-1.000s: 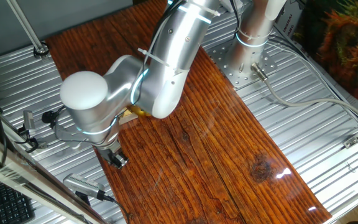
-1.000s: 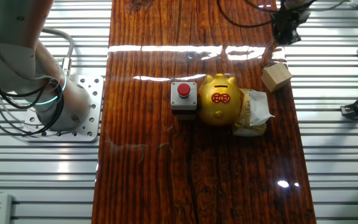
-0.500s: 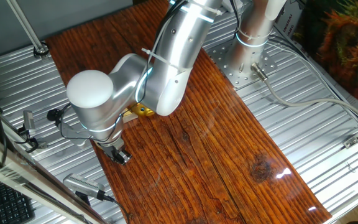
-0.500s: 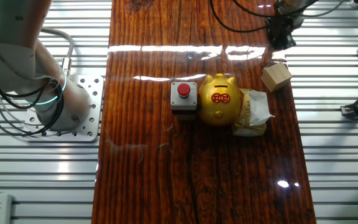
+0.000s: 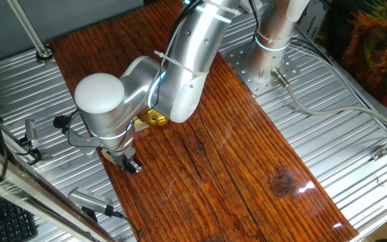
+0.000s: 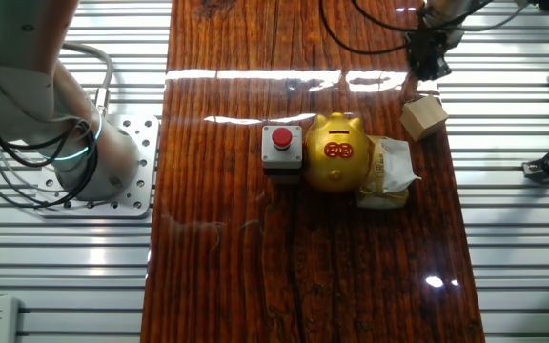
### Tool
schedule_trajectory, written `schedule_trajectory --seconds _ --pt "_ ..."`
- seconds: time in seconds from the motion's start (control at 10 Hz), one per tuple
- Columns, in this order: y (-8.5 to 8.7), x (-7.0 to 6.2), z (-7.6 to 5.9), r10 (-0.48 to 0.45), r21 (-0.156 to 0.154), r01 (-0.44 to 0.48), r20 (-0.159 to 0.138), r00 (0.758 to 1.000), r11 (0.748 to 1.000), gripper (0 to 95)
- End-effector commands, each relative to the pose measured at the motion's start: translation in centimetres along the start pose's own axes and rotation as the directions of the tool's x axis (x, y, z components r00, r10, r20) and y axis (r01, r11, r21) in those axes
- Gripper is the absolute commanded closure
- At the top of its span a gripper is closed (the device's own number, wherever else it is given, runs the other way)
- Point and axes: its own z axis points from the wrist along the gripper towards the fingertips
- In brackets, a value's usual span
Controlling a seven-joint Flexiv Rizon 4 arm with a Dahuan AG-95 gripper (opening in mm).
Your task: Drop coins into a piggy bank
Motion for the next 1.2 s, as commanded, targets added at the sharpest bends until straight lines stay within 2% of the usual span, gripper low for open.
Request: schedule_trajectory --seconds 0.1,0.3,0.7,0.8,0.9,1.2 --pt "-0.58 0.26 0.12 -0.011 -0.001 0.011 0.0 1.0 1.0 95.0" --pt "-1.35 0.23 -0.12 -0.019 -0.01 0.019 0.001 1.0 1.0 95.0" --pt "-1.47 -0.08 -0.46 -0.023 -0.021 0.023 0.002 1.0 1.0 95.0" --pt "-1.45 -0.16 -0.52 -0.023 -0.028 0.023 0.002 1.0 0.999 95.0" --pt "-1.41 -0.3 -0.63 -0.021 -0.05 0.021 0.003 1.0 0.999 95.0" --pt "-1.42 -0.34 -0.66 -0.025 -0.065 0.025 0.001 1.0 0.998 95.0"
